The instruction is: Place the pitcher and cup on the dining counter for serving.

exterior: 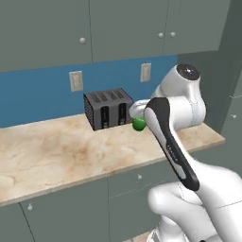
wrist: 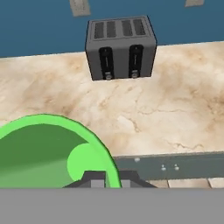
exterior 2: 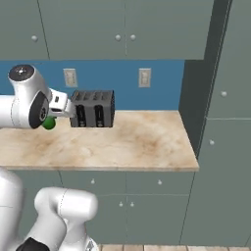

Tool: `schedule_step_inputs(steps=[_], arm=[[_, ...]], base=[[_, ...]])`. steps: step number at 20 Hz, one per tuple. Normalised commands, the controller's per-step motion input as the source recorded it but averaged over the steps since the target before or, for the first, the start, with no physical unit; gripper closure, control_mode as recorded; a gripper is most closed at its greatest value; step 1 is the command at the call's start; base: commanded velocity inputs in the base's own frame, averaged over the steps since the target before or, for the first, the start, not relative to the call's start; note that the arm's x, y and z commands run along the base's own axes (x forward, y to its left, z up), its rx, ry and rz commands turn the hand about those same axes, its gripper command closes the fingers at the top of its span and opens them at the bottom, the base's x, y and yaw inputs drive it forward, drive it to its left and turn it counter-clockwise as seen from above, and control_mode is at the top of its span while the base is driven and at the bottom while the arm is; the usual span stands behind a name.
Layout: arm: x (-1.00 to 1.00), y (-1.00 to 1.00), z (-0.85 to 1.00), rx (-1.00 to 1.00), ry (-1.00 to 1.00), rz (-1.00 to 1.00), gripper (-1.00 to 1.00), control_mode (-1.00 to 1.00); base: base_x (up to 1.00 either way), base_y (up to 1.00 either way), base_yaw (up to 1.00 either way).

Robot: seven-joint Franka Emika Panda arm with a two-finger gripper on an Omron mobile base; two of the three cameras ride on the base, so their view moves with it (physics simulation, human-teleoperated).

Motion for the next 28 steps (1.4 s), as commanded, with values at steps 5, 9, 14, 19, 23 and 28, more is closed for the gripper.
schedule_step_inputs(steps=[5, 9, 14, 19, 23, 28], arm=[[0.00, 0.00, 0.00, 0.00, 0.00, 0.00, 1.00, 1.00], [0.00, 0.00, 0.00, 0.00, 0.00, 0.00, 1.00, 1.00], [0.00, 0.00, 0.00, 0.00, 0.00, 0.00, 1.00, 1.00], [0.00, 0.00, 0.00, 0.00, 0.00, 0.00, 1.00, 1.00], [0.00, 0.00, 0.00, 0.00, 0.00, 0.00, 1.00, 1.00], [0.00, 0.00, 0.00, 0.00, 0.00, 0.00, 1.00, 1.00]], base=[[-0.73, 0.00, 0.87], [-0.46, 0.08, 0.99], [-0.16, 0.20, 1.00], [-0.07, 0.33, 1.00], [0.00, 0.45, 0.96], [0.10, 0.65, 0.81]])
